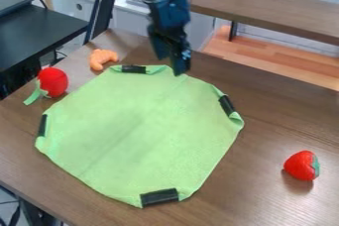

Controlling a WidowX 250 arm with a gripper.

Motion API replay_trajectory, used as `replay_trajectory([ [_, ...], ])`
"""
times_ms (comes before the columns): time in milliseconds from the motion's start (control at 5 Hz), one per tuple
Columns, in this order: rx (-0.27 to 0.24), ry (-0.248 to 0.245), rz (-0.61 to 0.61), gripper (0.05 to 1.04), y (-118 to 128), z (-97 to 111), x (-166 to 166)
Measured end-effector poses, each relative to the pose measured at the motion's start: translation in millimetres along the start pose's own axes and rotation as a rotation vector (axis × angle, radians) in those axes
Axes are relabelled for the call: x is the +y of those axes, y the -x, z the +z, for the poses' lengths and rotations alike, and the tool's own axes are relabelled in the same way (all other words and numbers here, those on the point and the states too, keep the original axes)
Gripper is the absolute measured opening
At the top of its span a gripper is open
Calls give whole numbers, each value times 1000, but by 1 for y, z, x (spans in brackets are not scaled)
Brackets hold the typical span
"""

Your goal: Put the orange croissant on the left edge of the cloth

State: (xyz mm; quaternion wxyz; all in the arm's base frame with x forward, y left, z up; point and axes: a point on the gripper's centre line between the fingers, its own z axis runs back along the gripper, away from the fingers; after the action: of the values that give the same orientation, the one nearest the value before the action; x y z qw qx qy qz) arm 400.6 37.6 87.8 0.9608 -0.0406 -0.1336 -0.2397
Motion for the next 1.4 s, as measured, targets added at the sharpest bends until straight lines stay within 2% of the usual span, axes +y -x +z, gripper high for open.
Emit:
replay_trajectory([
  [200,-30,-32,96,1000,7,7,34],
  [400,-41,-51,146,1000,9,8,52],
  [600,-75,-105,236,1000,24,21,85],
  [800,-73,-123,272,1000,33,16,106],
  [1000,-98,-187,253,1000,37,19,123],
  [1200,-127,-194,221,1000,51,10,142],
  [1400,-165,-198,216,1000,53,2,157],
])
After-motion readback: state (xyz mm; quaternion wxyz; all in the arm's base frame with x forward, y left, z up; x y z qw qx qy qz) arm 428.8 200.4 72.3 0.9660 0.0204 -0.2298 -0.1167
